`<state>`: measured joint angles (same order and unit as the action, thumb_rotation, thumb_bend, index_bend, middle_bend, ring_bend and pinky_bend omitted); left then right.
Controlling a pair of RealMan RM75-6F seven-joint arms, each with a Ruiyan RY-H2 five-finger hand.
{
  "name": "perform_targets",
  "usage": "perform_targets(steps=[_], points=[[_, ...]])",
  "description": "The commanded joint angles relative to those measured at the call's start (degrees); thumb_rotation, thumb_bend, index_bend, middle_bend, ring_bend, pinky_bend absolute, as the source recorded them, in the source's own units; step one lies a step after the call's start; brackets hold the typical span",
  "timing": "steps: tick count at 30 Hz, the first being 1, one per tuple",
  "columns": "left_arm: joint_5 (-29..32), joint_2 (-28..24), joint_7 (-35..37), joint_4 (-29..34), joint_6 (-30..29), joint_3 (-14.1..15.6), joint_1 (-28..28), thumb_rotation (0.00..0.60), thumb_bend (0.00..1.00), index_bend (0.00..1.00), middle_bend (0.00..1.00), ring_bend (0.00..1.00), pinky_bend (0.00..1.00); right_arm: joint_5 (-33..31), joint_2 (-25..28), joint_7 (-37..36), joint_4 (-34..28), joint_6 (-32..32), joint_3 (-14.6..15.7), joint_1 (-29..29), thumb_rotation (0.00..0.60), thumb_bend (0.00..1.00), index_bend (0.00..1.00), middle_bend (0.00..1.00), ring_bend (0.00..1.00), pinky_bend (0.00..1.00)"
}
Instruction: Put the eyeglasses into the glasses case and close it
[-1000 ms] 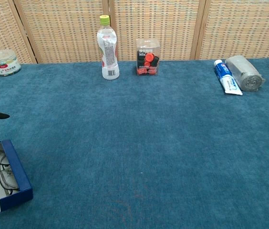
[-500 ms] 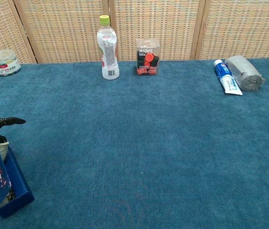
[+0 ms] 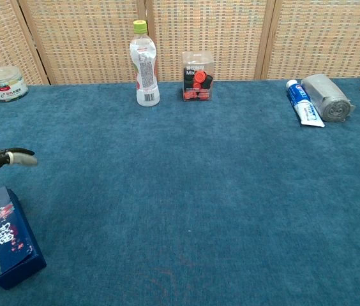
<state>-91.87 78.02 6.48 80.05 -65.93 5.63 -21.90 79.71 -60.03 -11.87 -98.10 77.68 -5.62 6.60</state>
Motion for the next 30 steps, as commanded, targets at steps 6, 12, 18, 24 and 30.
perform_targets(steps=[6,12,18,24,30], points=[[-1.91,-3.15,3.47,1.73,-2.62,-0.30,-0.28,0.600,0.45,0.00,0.00,0.00,0.00,-0.03,0.05,-0.07,-0.08,-0.01,-0.02,0.00,0.600,0.00,0.00,0.00,0.00,0.00],[-6.19,-9.48,4.22,3.87,-0.61,2.24,-2.59,0.600,0.05,0.00,0.00,0.00,0.00,-0.02,0.06,-0.17,-0.05,-0.08,0.00,0.01,0.600,0.00,0.00,0.00,0.00,0.00],[-7.38,-12.49,-2.14,5.17,6.70,3.82,-6.15,0.600,0.00,0.00,0.00,0.00,0.00,-0.01,0.06,0.21,-0.19,0.02,0.03,-0.01,0.600,0.00,0.00,0.00,0.00,0.00],[-6.09,-9.90,-6.74,4.51,11.12,2.75,-8.40,0.600,0.00,0.00,0.00,0.00,0.00,-0.19,0.04,0.33,-0.23,-0.08,0.00,0.01,0.600,0.00,0.00,0.00,0.00,0.00],[-4.81,-7.93,-9.36,3.85,13.35,2.30,-9.43,0.600,0.00,0.00,0.00,0.00,0.00,-0.38,0.14,-0.01,-0.22,-0.41,-0.02,0.09,0.600,0.00,0.00,0.00,0.00,0.00]])
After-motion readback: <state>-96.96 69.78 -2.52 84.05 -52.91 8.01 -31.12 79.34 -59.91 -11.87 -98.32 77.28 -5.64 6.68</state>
